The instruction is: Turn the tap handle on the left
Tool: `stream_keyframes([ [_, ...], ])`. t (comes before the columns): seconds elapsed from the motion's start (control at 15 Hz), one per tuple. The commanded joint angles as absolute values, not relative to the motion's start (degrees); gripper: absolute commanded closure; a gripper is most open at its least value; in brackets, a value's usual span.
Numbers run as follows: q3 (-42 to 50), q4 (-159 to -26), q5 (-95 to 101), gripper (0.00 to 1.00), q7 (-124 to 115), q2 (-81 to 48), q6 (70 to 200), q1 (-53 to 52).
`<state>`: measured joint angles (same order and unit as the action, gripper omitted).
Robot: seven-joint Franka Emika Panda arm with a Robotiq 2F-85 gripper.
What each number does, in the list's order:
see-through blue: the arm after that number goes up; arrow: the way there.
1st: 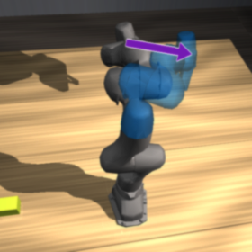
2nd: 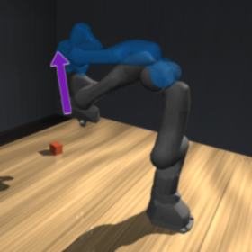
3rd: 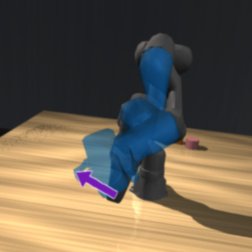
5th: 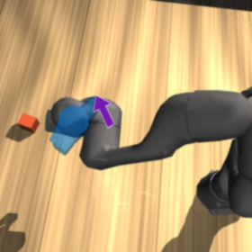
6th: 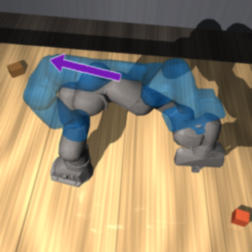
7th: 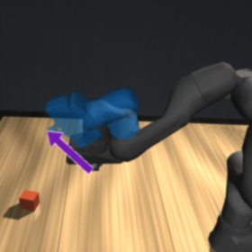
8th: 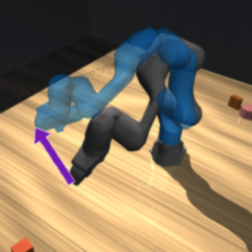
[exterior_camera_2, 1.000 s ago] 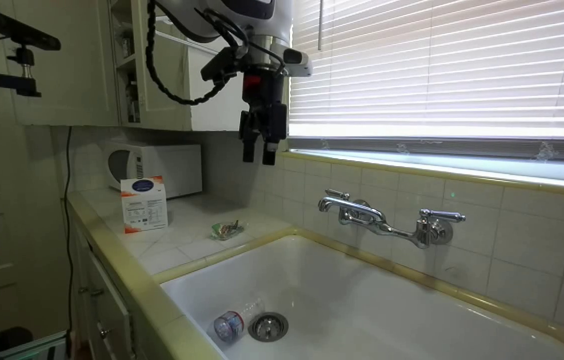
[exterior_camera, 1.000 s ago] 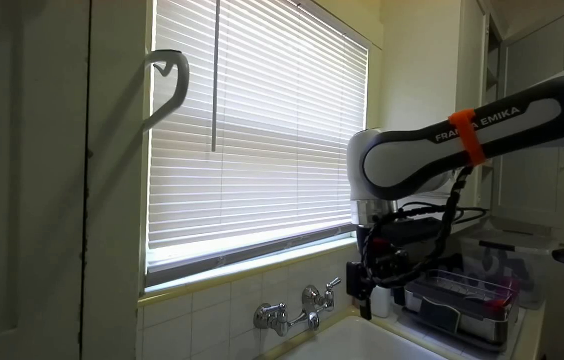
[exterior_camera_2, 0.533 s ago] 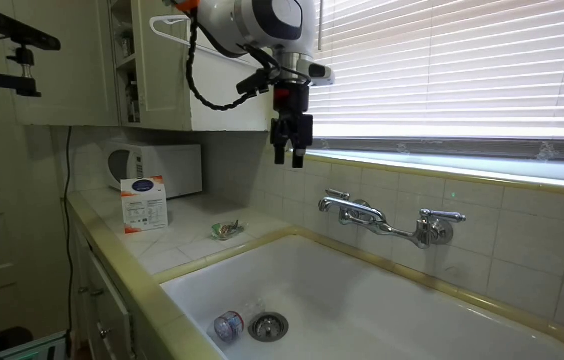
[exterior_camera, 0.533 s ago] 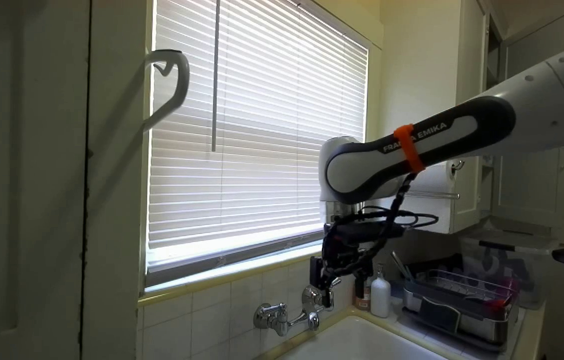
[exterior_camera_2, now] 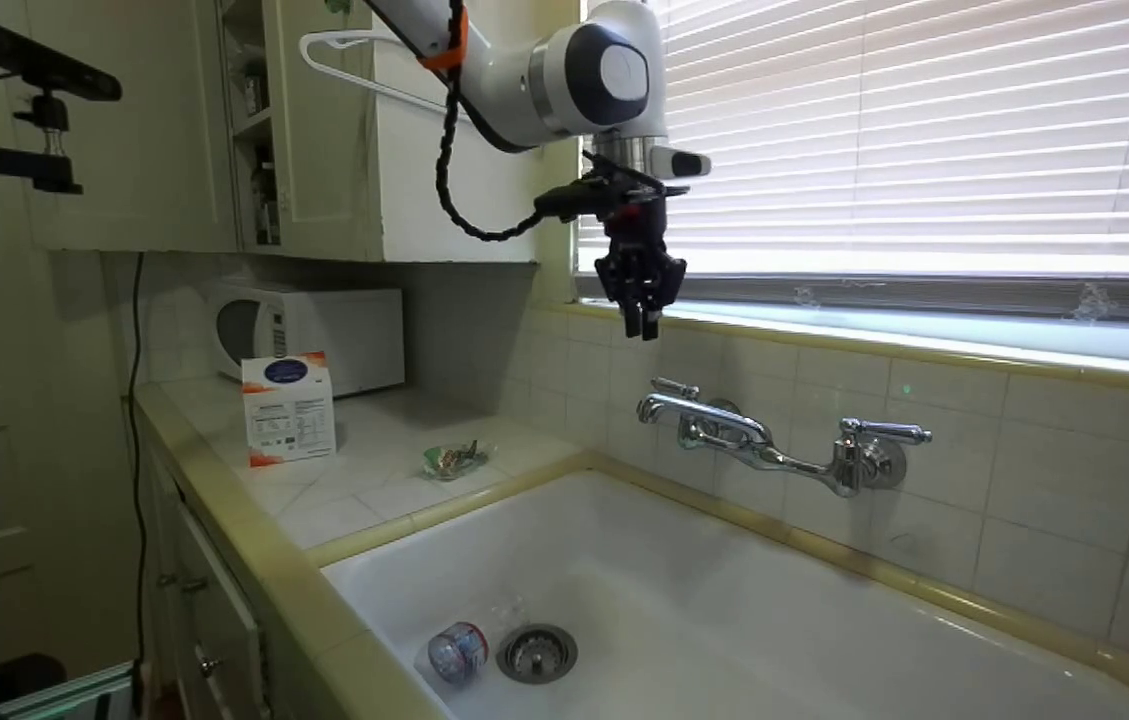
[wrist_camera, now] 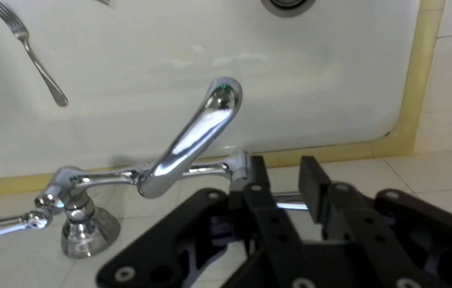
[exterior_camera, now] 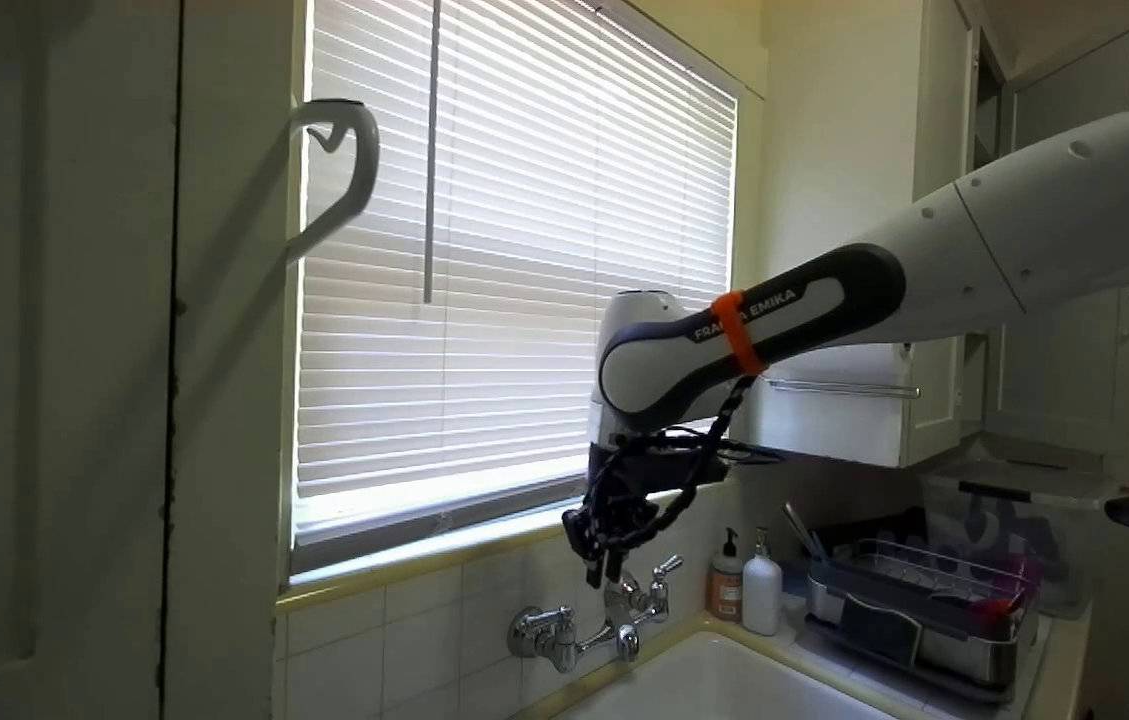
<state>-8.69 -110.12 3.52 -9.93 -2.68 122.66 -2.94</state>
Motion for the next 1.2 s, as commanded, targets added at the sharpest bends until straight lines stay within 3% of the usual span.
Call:
stream_keyframes([
  [0.0,-7.75,-106.95,3.77,1.00,-4.44,-6.78,127.98,-4.47],
  [0.53,-7.52,-107.67,2.63,0.99,-2.87,-7.77,129.09,-5.16],
  [1.13,-7.60,-107.14,-0.18,1.00,-3.20,-11.87,140.38,-5.40],
])
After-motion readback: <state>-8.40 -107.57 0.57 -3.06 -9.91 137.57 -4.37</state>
